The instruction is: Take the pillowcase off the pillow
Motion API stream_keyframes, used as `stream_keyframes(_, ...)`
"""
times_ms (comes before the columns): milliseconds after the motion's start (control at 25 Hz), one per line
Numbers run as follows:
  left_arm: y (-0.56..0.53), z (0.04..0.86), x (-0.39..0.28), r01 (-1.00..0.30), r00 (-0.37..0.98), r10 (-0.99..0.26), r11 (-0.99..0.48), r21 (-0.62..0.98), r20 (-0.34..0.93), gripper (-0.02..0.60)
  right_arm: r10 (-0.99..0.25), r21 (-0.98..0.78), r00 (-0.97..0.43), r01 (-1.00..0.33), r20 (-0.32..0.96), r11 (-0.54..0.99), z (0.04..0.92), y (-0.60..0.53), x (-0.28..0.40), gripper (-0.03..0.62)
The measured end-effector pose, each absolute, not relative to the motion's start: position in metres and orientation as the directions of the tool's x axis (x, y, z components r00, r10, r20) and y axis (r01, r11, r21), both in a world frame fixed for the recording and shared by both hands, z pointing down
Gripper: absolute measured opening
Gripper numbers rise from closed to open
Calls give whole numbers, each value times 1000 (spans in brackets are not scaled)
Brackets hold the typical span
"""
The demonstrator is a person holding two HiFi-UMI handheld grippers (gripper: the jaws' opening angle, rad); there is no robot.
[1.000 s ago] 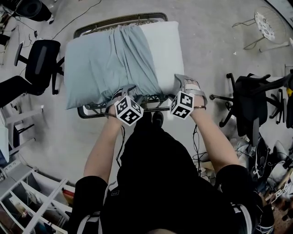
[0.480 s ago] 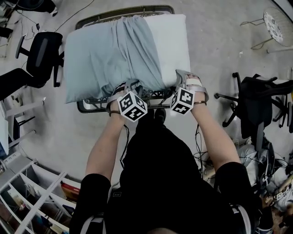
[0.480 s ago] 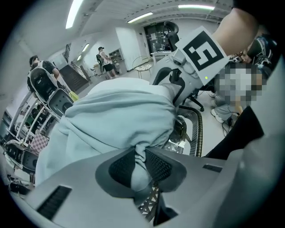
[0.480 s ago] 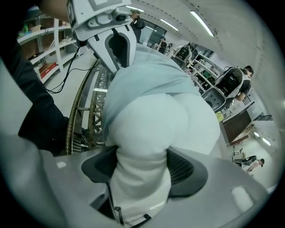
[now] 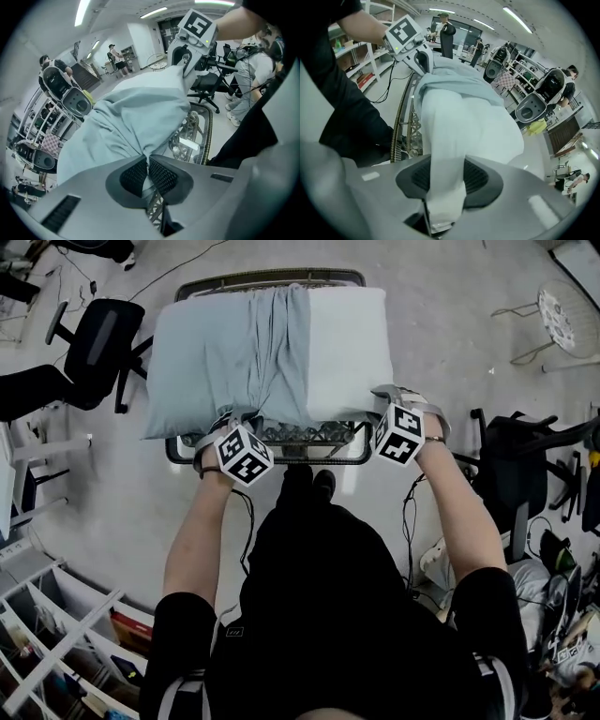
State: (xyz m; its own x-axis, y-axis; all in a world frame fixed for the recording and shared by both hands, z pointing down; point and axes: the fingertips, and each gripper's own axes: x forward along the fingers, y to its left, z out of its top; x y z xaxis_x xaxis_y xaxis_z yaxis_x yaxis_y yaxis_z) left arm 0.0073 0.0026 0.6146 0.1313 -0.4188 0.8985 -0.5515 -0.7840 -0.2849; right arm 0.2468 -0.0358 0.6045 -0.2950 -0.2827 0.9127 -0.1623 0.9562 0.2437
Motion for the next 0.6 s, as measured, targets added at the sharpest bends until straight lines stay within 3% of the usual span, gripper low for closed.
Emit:
stream_keyframes(240,-8,594,-56,-577,80,-437,-754,-316,896,18,-241,189,-330,-183,913,965,585,-48,250,164)
stream_keyframes(400,-2,591,-45,-593,85,-460,-736,-326,884,34,-229,157,-331,-231,916,960,586,-48,248,163)
stream_keyframes(560,11,586,27,-476,167,-502,-795,-376,849,198,-230,151,-331,-249,915,957,579,-47,241,161)
stream_keyframes(600,10,587,42,-454,185,-512,-802,-389,839,210,-233,154,-332,-248,914,956,577,-46,239,161)
